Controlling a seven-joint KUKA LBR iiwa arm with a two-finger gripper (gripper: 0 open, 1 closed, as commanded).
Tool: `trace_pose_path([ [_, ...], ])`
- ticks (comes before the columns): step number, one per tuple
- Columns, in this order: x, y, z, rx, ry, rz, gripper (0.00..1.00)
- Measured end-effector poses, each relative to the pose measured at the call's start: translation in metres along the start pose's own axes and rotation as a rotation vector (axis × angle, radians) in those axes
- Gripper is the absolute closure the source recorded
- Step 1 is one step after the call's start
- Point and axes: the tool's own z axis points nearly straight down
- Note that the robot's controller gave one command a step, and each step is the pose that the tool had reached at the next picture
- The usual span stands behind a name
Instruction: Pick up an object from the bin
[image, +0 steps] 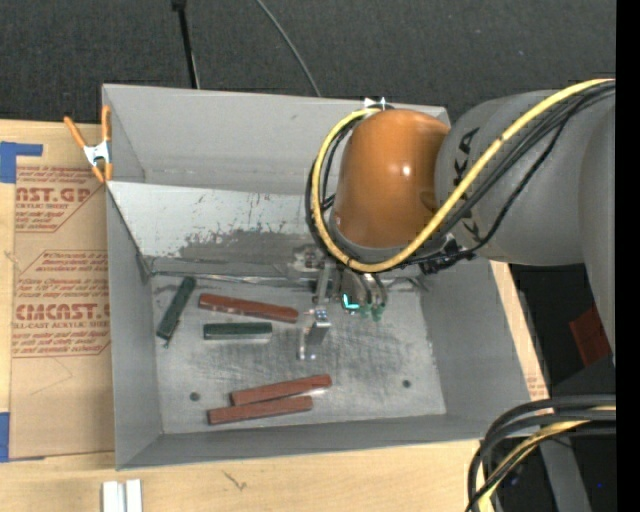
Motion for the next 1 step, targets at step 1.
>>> trace_pose_path([
  [1,-0.0018,-0.0005,-0.0041,-0.001,-0.008,0.001,0.00],
])
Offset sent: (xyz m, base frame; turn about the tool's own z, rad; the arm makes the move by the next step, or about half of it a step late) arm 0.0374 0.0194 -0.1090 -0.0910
